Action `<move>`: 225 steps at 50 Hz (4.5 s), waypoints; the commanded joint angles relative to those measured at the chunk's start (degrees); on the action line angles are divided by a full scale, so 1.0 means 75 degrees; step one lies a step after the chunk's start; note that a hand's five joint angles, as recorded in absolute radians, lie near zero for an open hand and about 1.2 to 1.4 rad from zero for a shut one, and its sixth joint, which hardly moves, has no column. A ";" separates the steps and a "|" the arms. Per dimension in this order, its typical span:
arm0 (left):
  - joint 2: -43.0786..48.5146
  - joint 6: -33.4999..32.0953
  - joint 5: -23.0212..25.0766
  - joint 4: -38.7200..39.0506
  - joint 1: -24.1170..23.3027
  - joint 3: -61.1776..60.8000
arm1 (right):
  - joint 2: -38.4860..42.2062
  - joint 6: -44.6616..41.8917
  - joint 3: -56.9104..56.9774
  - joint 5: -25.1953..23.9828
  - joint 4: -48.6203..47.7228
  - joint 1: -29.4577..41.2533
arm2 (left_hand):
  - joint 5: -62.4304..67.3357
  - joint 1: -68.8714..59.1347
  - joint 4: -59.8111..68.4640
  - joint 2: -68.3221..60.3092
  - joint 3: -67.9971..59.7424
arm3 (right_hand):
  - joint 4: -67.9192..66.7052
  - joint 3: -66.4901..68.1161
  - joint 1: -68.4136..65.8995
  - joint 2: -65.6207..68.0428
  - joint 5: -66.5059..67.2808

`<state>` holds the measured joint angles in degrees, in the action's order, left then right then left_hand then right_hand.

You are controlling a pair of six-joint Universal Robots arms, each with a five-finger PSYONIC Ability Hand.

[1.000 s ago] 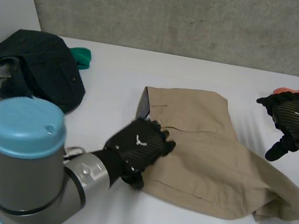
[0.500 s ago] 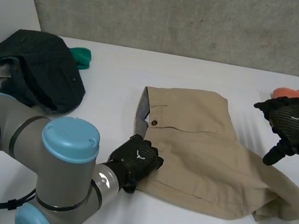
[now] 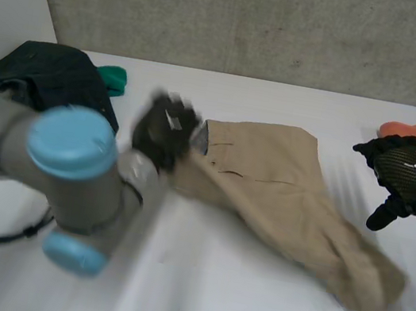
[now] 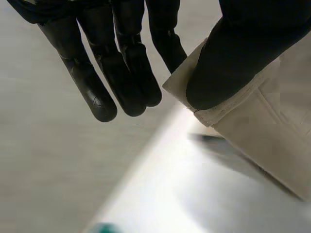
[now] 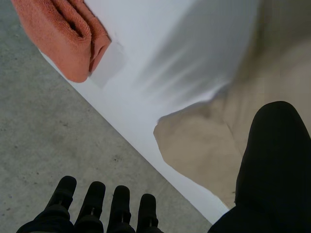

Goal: Fold the laundry.

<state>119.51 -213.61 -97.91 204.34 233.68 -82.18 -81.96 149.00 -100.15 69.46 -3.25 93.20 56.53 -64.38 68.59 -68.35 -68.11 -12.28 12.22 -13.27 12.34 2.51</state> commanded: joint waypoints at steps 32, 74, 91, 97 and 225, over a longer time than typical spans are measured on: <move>-0.0077 0.2947 0.2779 0.0810 -0.1310 0.0599 | -0.0005 -0.0179 0.0134 -0.0342 -0.0434 -0.0028 | -0.6948 0.6661 -0.7223 0.7191 0.7158 | 0.0304 -0.0296 0.0436 -0.0312 -0.0335; -0.1498 0.3486 -0.0586 -0.3072 -0.1614 -0.2906 | 0.3393 -0.4504 0.1153 -0.2043 0.0012 0.0031 | -0.4397 0.4110 -0.4671 0.4639 0.4607 | -0.5845 0.5853 -0.5713 0.5837 0.5814; -0.1436 0.1307 -0.0562 -0.1324 -0.1520 -0.2519 | 0.2202 -0.2855 0.1223 -0.1224 -0.0154 0.0031 | 0.1796 -0.2083 0.1521 -0.1553 -0.1586 | -0.9029 0.9038 -0.8897 0.9022 0.8998; -0.2469 0.1176 -0.0329 -0.1300 -0.0993 -0.2367 | 0.1261 -0.2149 0.1306 -0.1164 0.0186 0.0031 | 0.1796 -0.2083 0.1521 -0.1553 -0.1586 | -0.9029 0.9038 -0.8897 0.9022 0.8998; 0.0345 0.2150 0.0938 0.1022 0.1176 0.1726 | 0.3288 -0.0014 0.4788 0.1204 0.0326 0.1472 | -0.7420 0.7133 -0.7695 0.7663 0.7631 | 0.0304 -0.0296 0.0436 -0.0312 -0.0335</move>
<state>128.96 -197.26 -90.30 216.57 244.80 -58.52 -53.52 153.48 -59.76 82.06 -12.39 104.75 2.78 -11.46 11.64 -11.79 -12.15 -12.21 12.15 -13.17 12.26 2.46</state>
